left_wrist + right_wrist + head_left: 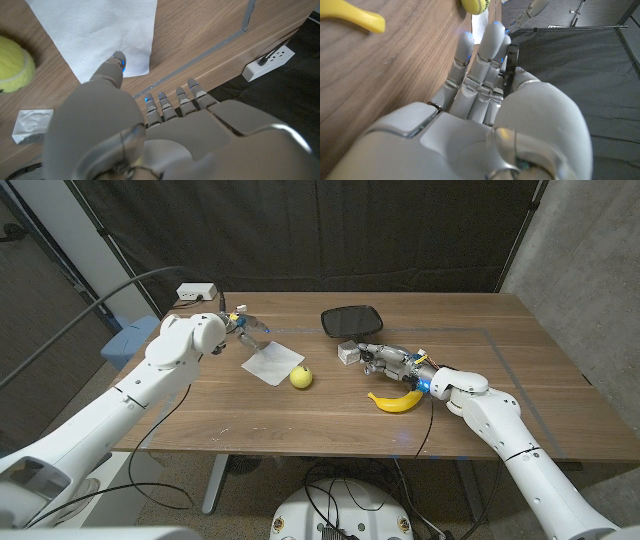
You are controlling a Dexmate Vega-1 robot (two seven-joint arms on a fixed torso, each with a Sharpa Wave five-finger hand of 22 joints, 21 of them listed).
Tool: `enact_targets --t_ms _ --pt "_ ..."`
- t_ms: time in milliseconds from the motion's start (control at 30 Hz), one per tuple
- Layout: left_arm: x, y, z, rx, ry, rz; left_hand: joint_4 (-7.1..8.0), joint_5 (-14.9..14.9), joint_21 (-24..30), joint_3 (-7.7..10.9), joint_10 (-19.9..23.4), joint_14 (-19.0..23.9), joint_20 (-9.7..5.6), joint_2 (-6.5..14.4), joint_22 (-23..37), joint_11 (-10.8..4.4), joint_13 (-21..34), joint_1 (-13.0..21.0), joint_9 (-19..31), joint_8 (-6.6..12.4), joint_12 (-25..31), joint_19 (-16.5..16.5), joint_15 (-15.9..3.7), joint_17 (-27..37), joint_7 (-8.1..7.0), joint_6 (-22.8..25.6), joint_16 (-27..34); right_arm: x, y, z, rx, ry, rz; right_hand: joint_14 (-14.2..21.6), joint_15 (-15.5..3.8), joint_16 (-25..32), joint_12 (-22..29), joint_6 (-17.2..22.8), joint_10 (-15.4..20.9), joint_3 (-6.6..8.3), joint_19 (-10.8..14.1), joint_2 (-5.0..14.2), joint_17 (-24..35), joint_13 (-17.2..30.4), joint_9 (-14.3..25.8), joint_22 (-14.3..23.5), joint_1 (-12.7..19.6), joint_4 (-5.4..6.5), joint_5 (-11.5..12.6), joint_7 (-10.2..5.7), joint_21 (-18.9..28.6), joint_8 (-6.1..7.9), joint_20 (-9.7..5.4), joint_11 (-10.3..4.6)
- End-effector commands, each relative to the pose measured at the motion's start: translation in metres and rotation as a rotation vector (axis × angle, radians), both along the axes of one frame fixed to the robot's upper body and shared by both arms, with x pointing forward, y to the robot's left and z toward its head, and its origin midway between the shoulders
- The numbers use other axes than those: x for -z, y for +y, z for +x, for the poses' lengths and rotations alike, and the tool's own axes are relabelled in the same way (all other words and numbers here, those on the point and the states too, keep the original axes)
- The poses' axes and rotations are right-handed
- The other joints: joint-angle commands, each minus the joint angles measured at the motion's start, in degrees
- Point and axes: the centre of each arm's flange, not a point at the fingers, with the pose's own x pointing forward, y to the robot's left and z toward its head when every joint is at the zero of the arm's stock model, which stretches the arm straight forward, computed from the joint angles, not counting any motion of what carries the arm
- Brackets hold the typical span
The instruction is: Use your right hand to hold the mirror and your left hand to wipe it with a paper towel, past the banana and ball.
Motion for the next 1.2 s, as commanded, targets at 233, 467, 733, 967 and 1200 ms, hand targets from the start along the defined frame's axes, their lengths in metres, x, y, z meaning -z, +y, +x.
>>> enact_targets --t_ms 233,467,733,967,1200 --pt "0.013 -0.024 0.015 -0.004 0.060 0.120 0.60 0.8 -0.3 -1.58 -2.3 -0.4 -0.17 -1.1 0.0 0.55 0.2 -0.6 0.4 -0.27 -0.1 -0.8 -2.23 0.2 -0.20 -1.5 0.3 -0.003 0.002 0.003 0.002 0.001 -0.006 -0.8 -0.64 -0.3 0.1 3.1 3.0 -0.51 -0.6 3.97 0.2 0.2 0.4 0.1 5.0 0.15 0.3 -0.18 1.5 -0.43 -7.48 -1.22" --pt "0.022 -0.033 0.022 0.013 0.076 0.145 1.23 1.0 0.0 -2.23 -3.1 -0.6 0.05 -0.9 0.1 0.86 0.4 -1.1 0.6 -0.15 0.0 -0.2 -1.84 0.4 -0.22 -2.0 0.5 -0.002 0.001 0.004 0.006 0.007 -0.001 -0.7 -0.64 -0.4 0.0 3.2 3.1 -0.66 -0.9 4.00 0.2 0.0 0.4 0.0 5.2 0.22 0.3 -0.15 2.3 -0.77 -7.47 -1.25" --pt "0.028 -0.036 0.027 0.005 0.055 0.166 1.35 1.2 0.8 -2.73 -3.3 0.5 -0.22 -1.0 0.1 1.60 0.6 -1.0 0.8 0.11 0.4 1.4 -0.71 0.3 -0.24 -2.1 1.0 -0.002 0.001 0.005 0.002 0.009 -0.001 -0.7 -0.63 -0.6 -0.1 3.4 3.1 -0.84 -1.4 4.04 0.3 0.1 0.6 -0.1 5.4 0.30 0.3 -0.23 3.5 -1.18 -7.47 -1.28" --pt "0.038 -0.039 0.032 0.036 0.069 0.164 1.33 1.4 1.4 -2.99 -2.1 1.8 -0.55 -0.9 0.1 1.24 0.8 -0.6 1.0 0.70 1.2 2.8 -1.36 0.1 -0.22 -1.2 1.4 -0.002 0.001 0.006 0.004 0.010 -0.001 -0.7 -0.65 -0.7 -0.1 3.5 3.1 -0.87 -1.7 4.13 0.4 0.2 0.8 -0.3 5.6 0.41 0.3 -0.14 4.1 -1.38 -7.46 -1.21" --pt "0.043 -0.044 0.035 0.031 0.071 0.193 1.34 1.4 1.8 -3.26 -1.1 2.8 -0.59 -0.7 0.2 0.85 1.0 -0.2 1.2 1.25 1.7 3.5 -1.79 -0.1 -0.22 -0.2 1.6 -0.002 0.001 0.006 0.005 0.013 0.001 -0.6 -0.66 -0.7 -0.2 3.5 3.1 -0.88 -2.0 4.13 0.6 0.2 0.9 -0.6 5.7 0.58 0.3 -0.08 4.5 -1.59 -7.42 -1.24"
